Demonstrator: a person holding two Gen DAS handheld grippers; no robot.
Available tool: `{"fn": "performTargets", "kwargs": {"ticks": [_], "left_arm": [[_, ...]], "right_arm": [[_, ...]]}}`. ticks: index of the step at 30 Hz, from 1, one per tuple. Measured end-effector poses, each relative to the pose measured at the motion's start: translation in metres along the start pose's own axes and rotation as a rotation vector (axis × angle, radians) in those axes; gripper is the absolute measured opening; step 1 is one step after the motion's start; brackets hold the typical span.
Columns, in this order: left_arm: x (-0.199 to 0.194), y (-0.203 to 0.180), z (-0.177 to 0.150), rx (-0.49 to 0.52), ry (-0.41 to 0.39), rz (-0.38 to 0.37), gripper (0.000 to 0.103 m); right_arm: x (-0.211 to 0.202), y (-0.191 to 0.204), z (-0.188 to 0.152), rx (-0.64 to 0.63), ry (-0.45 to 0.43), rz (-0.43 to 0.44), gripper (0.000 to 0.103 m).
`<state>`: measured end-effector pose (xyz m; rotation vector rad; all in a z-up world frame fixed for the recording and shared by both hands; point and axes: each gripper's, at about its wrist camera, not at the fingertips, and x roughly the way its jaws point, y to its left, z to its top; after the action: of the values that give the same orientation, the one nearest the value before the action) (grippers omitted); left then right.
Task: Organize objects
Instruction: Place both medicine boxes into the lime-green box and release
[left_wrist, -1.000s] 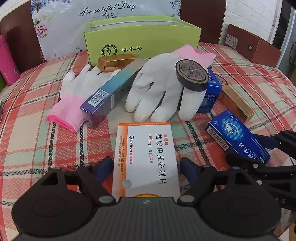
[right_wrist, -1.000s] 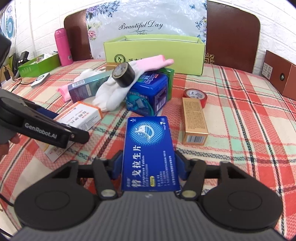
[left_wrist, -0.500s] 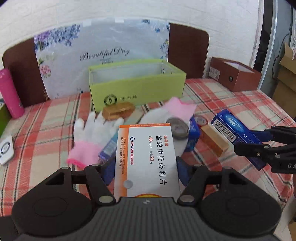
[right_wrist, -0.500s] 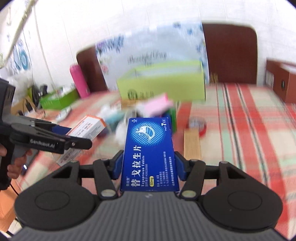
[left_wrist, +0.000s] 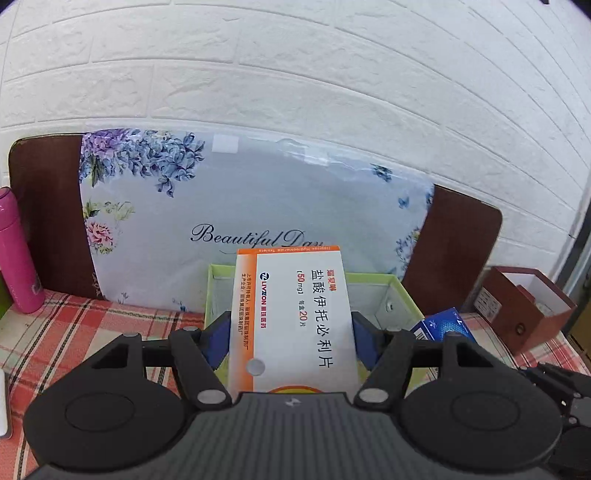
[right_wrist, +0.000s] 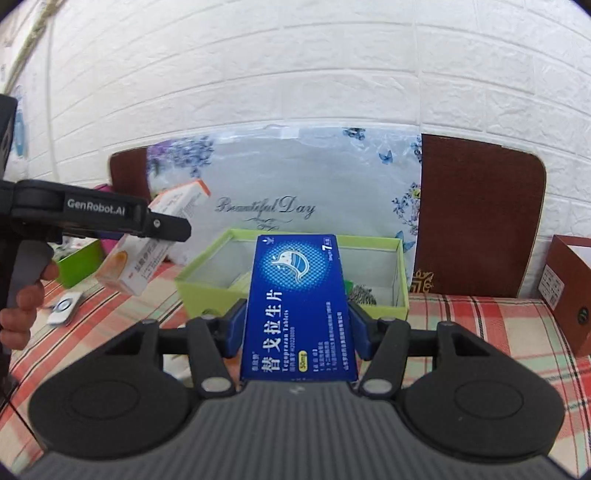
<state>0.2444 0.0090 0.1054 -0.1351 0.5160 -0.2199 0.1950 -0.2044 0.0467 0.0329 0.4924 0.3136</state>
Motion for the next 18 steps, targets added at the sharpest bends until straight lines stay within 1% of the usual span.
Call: {"fn": "performTargets", "kwargs": {"ticks": [2,5,7,11,15,16,17,18], "left_arm": [[0.020,0.000,0.009,0.014,0.008,0.014,0.069],[0.046,0.001,0.021,0.033,0.011,0.020,0.069],[0.062,0.002,0.027,0.043,0.023,0.015,0.069],[0.089,0.009,0.030,0.051,0.053,0.018,0.069],[0.109,0.018,0.020,0.068,0.077,0.023,0.069],[0.113,0.020,0.017,0.074,0.084,0.021,0.077],[0.117,0.022,0.013,0.082,0.099,0.021,0.083],[0.120,0.023,0.010,0.085,0.112,0.032,0.090]], "right_arm": [[0.024,-0.003,0.011,0.040,0.001,0.002,0.056],[0.060,-0.001,0.026,0.049,-0.022,-0.031,0.056],[0.084,0.000,0.034,0.063,-0.018,-0.031,0.056],[0.123,0.001,0.035,0.073,0.009,-0.027,0.056],[0.151,-0.003,0.026,0.056,0.054,-0.018,0.056],[0.157,-0.002,0.022,0.040,0.074,-0.007,0.056],[0.162,-0.001,0.019,0.018,0.092,0.005,0.061],[0.164,0.000,0.016,-0.007,0.105,-0.002,0.072]]}}
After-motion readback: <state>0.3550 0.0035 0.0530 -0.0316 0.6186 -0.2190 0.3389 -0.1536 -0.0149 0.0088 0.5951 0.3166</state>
